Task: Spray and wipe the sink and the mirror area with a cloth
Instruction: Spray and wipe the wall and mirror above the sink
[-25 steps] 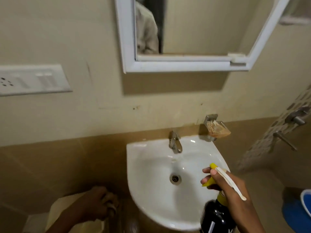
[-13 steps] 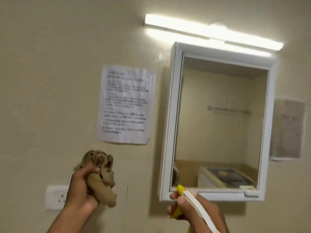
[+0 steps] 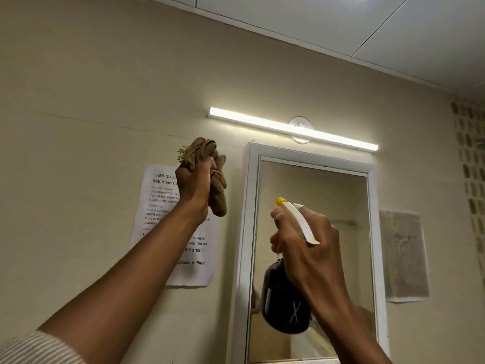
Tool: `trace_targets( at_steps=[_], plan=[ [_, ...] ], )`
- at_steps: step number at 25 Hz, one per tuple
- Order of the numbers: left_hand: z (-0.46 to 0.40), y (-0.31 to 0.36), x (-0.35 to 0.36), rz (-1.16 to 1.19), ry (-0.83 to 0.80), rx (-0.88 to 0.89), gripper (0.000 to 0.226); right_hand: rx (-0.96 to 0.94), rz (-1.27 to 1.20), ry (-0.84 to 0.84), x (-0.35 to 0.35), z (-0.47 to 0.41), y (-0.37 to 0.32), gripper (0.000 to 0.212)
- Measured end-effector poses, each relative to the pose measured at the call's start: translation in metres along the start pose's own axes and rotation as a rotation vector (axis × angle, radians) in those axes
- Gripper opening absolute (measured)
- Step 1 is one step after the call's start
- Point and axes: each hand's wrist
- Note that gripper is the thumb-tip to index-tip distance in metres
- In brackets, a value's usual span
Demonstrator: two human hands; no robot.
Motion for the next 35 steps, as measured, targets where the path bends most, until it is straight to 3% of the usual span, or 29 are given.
trace_targets(
  at_steps=[7,10,13,15,16,18,20,22,25,32,35],
  plan=[
    [-0.002,-0.024,-0.001,-0.069,0.009,-0.03,0.017,0.312,0.095,-0.101,0.001,0.055,0.055,0.032],
    [-0.005,-0.035,-0.007,-0.076,-0.009,-0.055,0.017,0.414,0.103,-0.094,0.01,0.101,0.065,0.016],
    [-0.009,-0.041,-0.008,-0.084,-0.009,-0.062,0.02,0.447,0.075,0.286,0.017,0.12,0.088,0.044],
    [-0.012,-0.046,-0.007,-0.09,-0.021,-0.062,0.023,0.543,0.089,0.009,0.024,0.123,0.083,0.045],
    [-0.014,-0.049,-0.006,-0.107,-0.036,-0.063,0.023,0.494,0.174,0.142,0.019,0.125,0.093,0.045],
    [-0.018,-0.055,-0.002,-0.174,-0.074,-0.067,0.021,0.452,0.135,0.233,0.016,0.137,0.095,0.059],
    [-0.02,-0.06,0.003,-0.249,-0.11,-0.053,0.023,0.498,-0.054,-0.064,0.014,0.122,0.079,0.05],
    [-0.019,-0.063,0.006,-0.323,-0.107,-0.03,0.026,0.519,0.122,-0.183,-0.002,0.096,0.071,0.039],
    [-0.014,-0.058,0.011,-0.415,-0.106,-0.003,0.031,0.522,0.188,-0.332,-0.004,0.082,0.068,0.033],
    [-0.02,-0.067,0.004,-0.529,-0.093,0.016,0.025,0.71,0.171,-0.446,-0.009,0.108,0.068,0.016],
    [-0.021,-0.066,0.011,-0.577,-0.081,0.05,0.024,0.684,0.177,-0.417,-0.012,0.101,0.065,0.023]
  ],
)
Point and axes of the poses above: each hand's wrist, its own z-axis away from the middle knuckle, its own x-axis out of the palm, y = z × x, and after that the axes turned 2 degrees about -z, right-handed
